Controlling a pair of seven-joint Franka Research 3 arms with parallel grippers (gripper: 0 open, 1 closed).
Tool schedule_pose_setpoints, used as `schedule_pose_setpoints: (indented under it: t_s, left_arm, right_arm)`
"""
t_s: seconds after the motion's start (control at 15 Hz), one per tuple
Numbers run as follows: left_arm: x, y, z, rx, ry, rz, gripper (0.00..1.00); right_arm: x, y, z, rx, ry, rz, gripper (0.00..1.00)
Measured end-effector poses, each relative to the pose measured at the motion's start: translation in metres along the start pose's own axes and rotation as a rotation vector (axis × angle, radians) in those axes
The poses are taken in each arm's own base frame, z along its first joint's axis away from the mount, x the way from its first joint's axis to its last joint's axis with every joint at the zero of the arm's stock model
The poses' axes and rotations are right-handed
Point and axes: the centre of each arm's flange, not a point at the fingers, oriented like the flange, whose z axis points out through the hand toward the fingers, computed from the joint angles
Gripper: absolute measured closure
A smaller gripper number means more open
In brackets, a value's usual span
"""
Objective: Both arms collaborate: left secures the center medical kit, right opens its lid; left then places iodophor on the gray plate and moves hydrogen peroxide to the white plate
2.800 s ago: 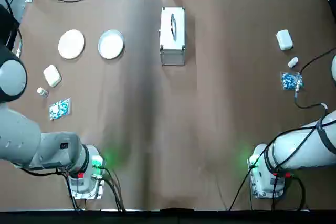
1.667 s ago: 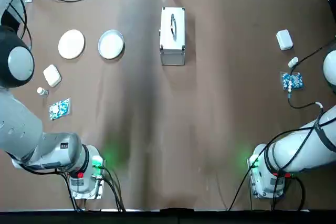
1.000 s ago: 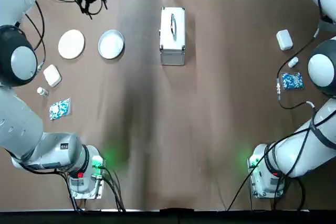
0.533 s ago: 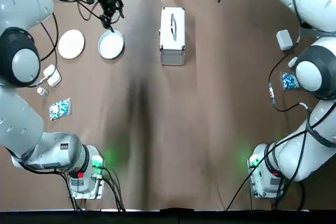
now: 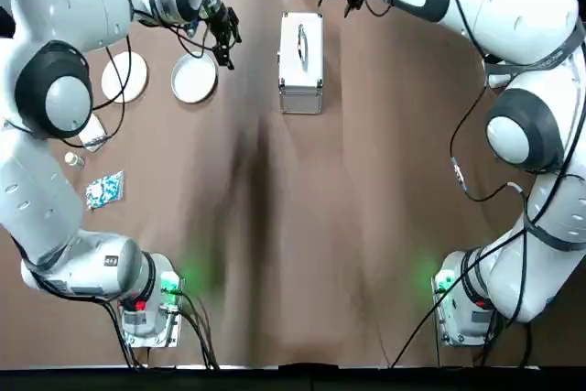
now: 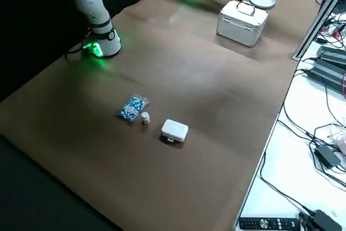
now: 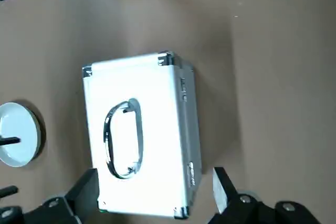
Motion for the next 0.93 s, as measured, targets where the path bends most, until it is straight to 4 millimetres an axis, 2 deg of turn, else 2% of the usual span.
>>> schedule_pose_setpoints:
  t_s: [0.2, 0.47, 0.73, 0.93]
  left_arm:
    - [-0.017, 0.000, 0.023, -0.003, -0.008, -0.032, 0.00]
    - [-0.036, 0.000, 0.060, -0.024, -0.026, -0.108, 0.00]
    - [-0.048, 0.006, 0.087, -0.050, -0.049, -0.185, 0.00]
    - [-0.052, 0.015, 0.093, -0.053, -0.064, -0.217, 0.00]
  right_arm:
    - [-0.002, -0.018, 0.027, 0.016, 0.023, 0.011, 0.04]
    - [-0.004, -0.029, 0.055, 0.001, 0.019, -0.004, 0.04]
    - [-0.009, -0.037, 0.062, -0.003, 0.024, -0.024, 0.04]
    - [-0.016, -0.050, 0.071, 0.019, 0.054, -0.040, 0.04]
